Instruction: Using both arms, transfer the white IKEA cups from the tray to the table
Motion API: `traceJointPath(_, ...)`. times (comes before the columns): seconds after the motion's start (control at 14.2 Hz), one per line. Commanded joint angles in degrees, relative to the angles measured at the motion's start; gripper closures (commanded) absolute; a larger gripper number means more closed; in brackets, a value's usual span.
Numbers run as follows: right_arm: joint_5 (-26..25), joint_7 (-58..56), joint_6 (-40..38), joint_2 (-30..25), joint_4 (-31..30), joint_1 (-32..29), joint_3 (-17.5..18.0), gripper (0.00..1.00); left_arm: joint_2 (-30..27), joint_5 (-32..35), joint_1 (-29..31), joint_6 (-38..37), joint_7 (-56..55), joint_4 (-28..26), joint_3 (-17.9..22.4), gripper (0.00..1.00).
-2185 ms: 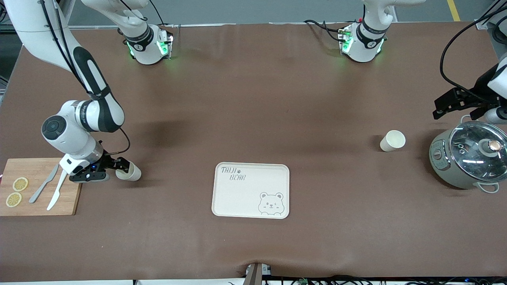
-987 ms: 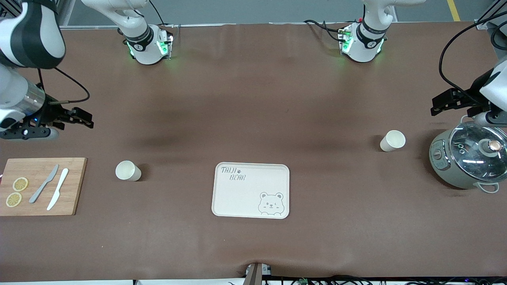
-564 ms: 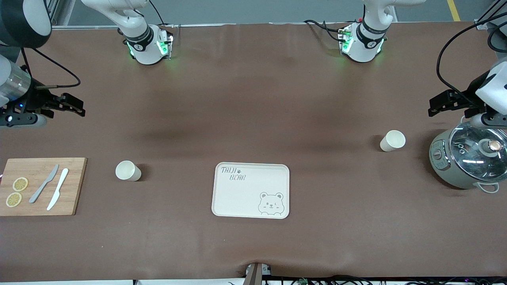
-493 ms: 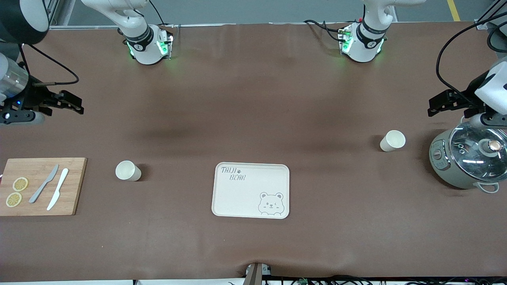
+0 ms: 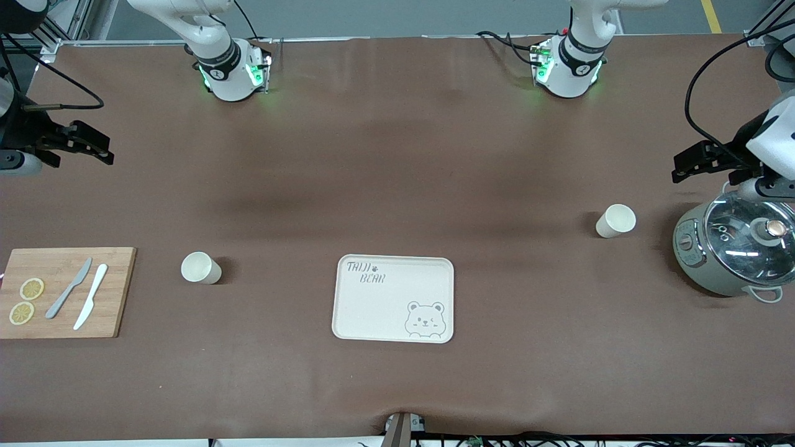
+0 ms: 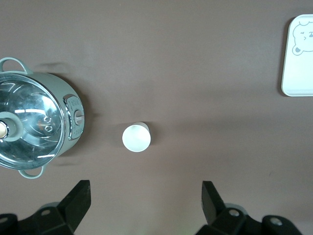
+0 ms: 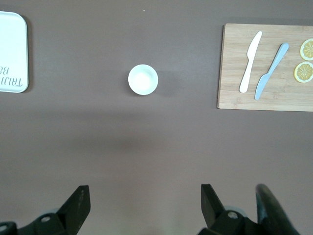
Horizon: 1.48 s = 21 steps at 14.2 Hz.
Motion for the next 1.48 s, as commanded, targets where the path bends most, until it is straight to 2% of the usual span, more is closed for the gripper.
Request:
traceJointPath(0.0,-1.2,1.2,-1.4,0.0,1.4,0.4,0.1,0.00,0.3,0.9,-0.3,-0.7,0.8,1.0,0.4,0.00)
traceJointPath(1.41,-2.1,1.1,-1.5,0.2,2.7,3.0,0.3,0.00,0.3,1.1,-0.8,-0.6,0.0,0.8,0.4,0.00)
